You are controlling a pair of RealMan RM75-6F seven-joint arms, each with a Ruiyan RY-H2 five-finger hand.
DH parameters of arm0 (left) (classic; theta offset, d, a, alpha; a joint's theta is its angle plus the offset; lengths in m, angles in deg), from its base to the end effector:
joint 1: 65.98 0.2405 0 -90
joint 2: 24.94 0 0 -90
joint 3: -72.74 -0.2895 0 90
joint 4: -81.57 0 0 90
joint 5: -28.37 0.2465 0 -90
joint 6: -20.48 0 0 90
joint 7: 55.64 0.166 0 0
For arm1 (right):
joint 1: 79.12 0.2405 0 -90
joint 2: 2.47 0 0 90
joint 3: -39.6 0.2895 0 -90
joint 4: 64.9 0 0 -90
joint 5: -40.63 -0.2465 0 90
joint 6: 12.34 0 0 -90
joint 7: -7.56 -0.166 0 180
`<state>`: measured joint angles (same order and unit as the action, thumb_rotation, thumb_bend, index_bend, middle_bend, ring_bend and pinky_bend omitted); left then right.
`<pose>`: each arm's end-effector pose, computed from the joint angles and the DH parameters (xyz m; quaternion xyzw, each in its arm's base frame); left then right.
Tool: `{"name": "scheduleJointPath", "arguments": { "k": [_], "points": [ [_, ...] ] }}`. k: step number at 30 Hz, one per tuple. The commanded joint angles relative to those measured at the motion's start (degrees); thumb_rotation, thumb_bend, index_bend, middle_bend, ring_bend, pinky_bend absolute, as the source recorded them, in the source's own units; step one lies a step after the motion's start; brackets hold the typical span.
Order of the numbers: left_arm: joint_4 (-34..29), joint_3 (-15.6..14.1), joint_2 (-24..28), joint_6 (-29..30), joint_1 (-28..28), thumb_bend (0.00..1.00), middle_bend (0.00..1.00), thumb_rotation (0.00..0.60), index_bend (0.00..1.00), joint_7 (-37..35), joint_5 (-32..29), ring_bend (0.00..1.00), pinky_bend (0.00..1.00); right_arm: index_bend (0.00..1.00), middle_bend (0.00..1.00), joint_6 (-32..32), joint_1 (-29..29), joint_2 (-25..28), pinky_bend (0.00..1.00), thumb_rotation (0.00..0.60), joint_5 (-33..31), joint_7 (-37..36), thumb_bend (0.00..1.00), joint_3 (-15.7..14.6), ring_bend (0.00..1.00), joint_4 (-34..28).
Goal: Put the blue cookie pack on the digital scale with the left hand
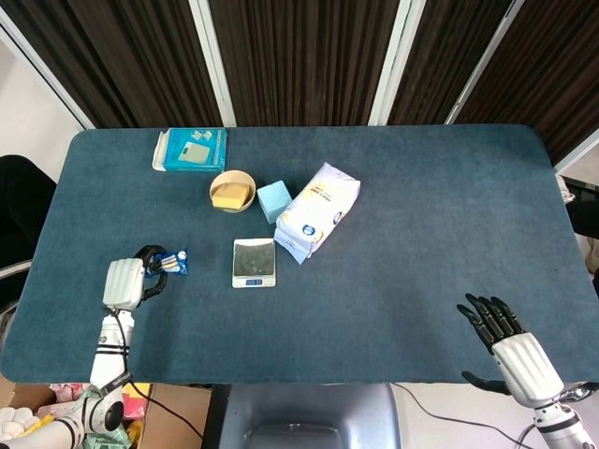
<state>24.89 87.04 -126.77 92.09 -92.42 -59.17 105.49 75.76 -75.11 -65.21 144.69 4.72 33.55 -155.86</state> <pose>-0.2977 0.3778 -0.0400 -0.5703 -0.4107 -0.4675 0.5361 -0.3298 -0.1570 0.1155 0.6954 -0.3611 0.4050 0.4711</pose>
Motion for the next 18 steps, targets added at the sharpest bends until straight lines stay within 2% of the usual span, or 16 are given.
{"name": "scheduleJointPath", "arguments": {
  "k": [1, 9, 18],
  "points": [
    [-4.3, 3.2, -3.7, 0.4, -4.1, 0.45, 0.58, 0.600, 0.61, 8.5, -2.2, 1.00, 1.00, 0.00, 0.00, 0.3, 0.0, 0.2, 0.00, 0.600, 0.1, -0.5, 0.17, 0.0, 0.00, 0.0],
    [-1.8, 7.3, -12.6, -1.9, -12.1, 0.46, 0.57, 0.600, 0.60, 16.4, -5.2, 1.00, 1.00, 0.00, 0.00, 0.8, 0.3, 1.0, 0.00, 0.600, 0.4, -3.1, 0.17, -0.1, 0.00, 0.5],
    [5.2, 7.9, -17.1, -4.7, -16.0, 0.46, 0.54, 0.600, 0.60, 18.1, -7.4, 1.00, 1.00, 0.00, 0.00, 1.7, 0.2, 1.9, 0.00, 0.600, 0.4, -5.6, 0.17, -0.2, 0.00, 1.0]
  ]
}}
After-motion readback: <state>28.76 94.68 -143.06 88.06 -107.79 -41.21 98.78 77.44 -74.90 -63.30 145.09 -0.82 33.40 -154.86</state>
